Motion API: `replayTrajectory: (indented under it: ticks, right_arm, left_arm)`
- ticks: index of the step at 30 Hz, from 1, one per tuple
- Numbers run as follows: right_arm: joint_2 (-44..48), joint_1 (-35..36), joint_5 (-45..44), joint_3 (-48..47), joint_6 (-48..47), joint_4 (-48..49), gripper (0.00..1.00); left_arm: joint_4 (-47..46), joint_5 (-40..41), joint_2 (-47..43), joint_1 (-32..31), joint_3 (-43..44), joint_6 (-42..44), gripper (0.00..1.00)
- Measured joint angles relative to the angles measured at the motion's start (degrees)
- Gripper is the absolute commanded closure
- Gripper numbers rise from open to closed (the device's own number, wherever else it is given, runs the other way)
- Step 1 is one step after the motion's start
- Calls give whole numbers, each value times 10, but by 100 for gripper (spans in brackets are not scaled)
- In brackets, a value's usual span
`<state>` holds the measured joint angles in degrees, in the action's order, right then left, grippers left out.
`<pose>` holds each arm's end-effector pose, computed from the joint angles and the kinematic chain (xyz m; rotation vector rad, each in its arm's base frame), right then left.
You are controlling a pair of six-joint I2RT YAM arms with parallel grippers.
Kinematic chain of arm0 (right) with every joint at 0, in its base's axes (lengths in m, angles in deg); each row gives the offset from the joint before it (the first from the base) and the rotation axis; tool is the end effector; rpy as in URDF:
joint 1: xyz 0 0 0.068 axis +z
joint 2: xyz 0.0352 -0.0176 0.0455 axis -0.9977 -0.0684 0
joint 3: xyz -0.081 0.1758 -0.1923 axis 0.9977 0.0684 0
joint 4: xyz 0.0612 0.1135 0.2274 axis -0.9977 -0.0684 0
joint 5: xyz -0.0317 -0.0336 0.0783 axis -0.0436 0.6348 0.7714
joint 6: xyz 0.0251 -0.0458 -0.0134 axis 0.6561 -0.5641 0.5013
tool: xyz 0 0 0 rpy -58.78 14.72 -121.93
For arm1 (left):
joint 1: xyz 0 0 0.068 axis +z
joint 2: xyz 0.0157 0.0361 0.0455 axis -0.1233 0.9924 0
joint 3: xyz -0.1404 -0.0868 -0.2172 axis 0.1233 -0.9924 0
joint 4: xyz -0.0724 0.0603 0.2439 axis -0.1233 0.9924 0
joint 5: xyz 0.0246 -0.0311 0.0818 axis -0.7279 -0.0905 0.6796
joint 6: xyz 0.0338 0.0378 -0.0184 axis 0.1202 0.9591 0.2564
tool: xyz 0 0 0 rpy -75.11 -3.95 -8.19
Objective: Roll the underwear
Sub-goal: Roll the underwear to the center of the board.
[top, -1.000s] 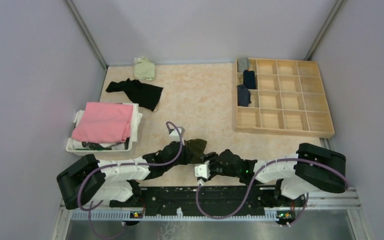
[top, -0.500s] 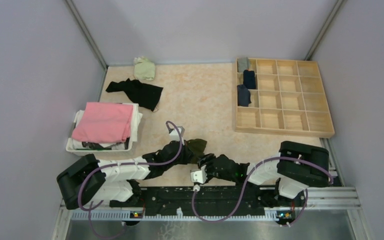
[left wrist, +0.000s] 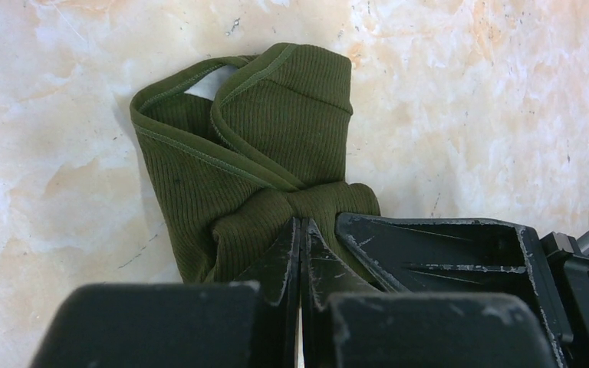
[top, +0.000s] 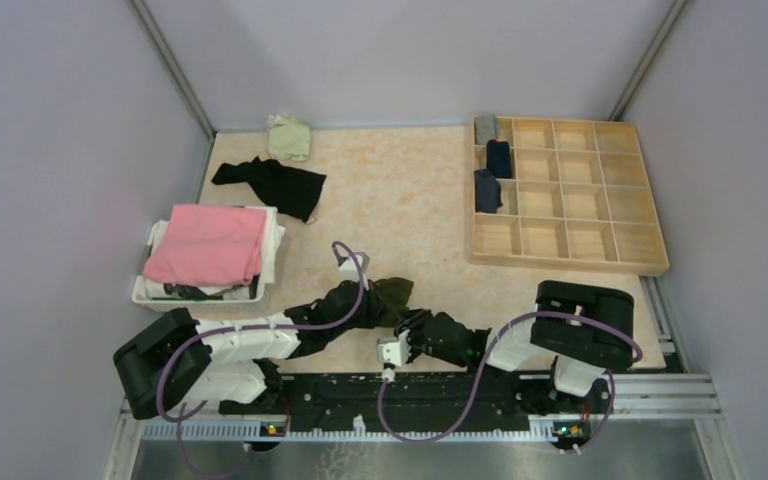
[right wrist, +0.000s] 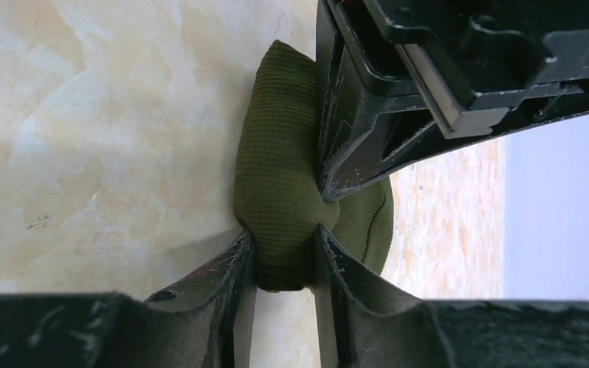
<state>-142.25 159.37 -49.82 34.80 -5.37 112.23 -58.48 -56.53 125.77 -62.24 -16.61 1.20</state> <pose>0.0829 0.2510 0.1083 -1.7090 1.0440 0.0382 0.1313 -0.1748 0.1433 0.0209 2.2959 -0.7349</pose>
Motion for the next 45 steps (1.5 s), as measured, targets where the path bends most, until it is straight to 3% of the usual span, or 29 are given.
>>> replayTrajectory:
  ticks: [5, 8, 15, 20, 25, 31, 38, 45]
  right_arm:
    - [-2, 1, -15, -7, 26, -7, 90]
    - [7, 1, -17, -27, 63, -47, 100]
    - [35, 0, 2, -53, 136, -121, 100]
    - [64, -10, 33, -57, 191, -167, 100]
    - [82, -37, 93, -77, 271, -221, 100]
    - [82, -76, 185, -91, 367, -235, 100]
    - [79, -124, 290, -75, 503, -199, 100]
    - [43, -171, 366, -90, 638, -185, 100]
  left_arm:
    - [6, -5, -7, 1, 3, 12, 100]
    - [20, -7, -23, 3, 3, 23, 90]
    - [89, -6, -85, 2, 5, 28, 64]
    - [166, 28, -161, 2, 7, 17, 54]
    - [265, 89, -227, 4, 6, 2, 51]
    - [315, 114, -294, 4, 6, -3, 50]
    - [319, 107, -360, 3, 3, 23, 51]
    - [268, 42, -401, 3, -16, 78, 56]
